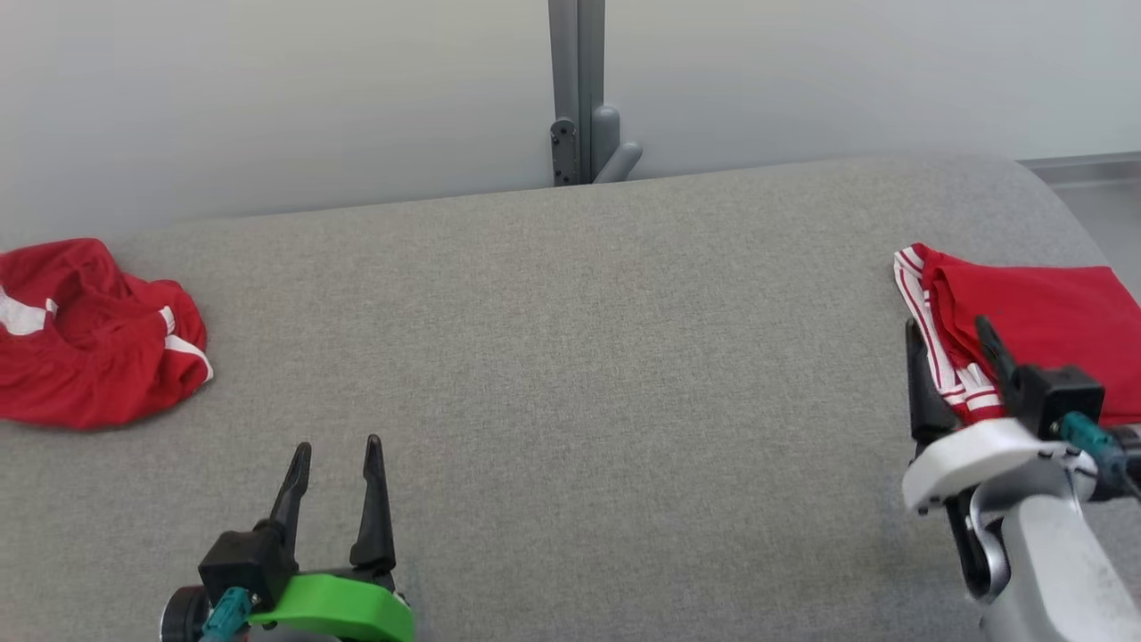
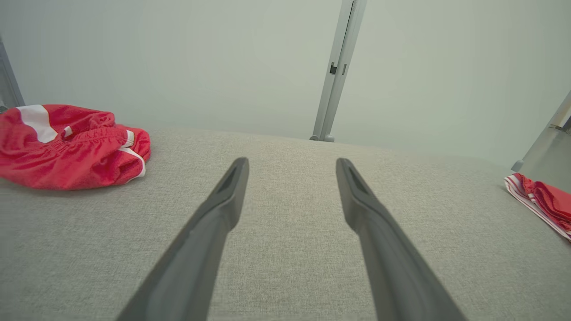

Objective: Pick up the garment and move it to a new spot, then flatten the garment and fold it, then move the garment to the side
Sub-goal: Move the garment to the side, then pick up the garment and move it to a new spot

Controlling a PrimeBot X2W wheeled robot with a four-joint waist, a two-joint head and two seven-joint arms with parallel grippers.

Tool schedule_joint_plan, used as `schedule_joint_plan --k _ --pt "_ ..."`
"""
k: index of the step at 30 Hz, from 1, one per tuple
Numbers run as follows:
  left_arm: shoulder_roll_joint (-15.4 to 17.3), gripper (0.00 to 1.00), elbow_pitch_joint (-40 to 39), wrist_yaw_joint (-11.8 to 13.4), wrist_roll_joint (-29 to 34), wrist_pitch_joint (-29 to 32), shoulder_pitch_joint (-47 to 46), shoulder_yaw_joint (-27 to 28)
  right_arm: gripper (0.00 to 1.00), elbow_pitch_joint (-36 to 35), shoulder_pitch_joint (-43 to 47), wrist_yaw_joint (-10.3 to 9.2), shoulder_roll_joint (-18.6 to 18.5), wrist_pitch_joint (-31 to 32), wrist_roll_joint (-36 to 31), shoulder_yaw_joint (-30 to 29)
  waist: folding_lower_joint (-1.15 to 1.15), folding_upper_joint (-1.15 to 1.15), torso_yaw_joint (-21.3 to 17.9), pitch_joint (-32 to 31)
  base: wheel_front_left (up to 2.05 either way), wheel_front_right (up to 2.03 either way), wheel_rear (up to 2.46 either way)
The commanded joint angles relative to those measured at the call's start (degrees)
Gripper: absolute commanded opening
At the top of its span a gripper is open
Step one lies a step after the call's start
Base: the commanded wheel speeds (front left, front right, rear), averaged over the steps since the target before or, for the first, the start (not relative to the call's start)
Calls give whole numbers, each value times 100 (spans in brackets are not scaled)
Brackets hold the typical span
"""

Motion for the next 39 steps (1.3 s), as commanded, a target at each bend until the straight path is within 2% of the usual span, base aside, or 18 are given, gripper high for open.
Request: schedule_joint_plan --k 1,5,10,14,19,39 --pt "-1 100 26 23 79 -14 120 35 100 -202 257 -9 86 -19 -103 -52 0 0 95 -151 0 0 0" --pt "-13 100 79 -15 218 -15 279 97 100 -831 1047 -8 436 -19 -238 -48 0 0 197 -224 0 0 0" --pt "-37 100 146 -65 220 -15 403 169 100 -1425 1789 -9 579 -18 -157 21 0 0 298 -263 0 0 0" --pt "-51 100 173 -72 212 -15 459 236 100 -1734 2077 -9 586 13 153 216 0 0 325 -257 0 0 0" --pt "-58 100 216 -73 205 -15 515 273 100 -1907 2166 -8 589 100 41 366 0 0 350 -228 0 0 0" --pt "-69 100 356 -41 134 -16 351 172 100 -1887 1933 -8 590 29 164 550 0 0 424 -156 0 0 0"
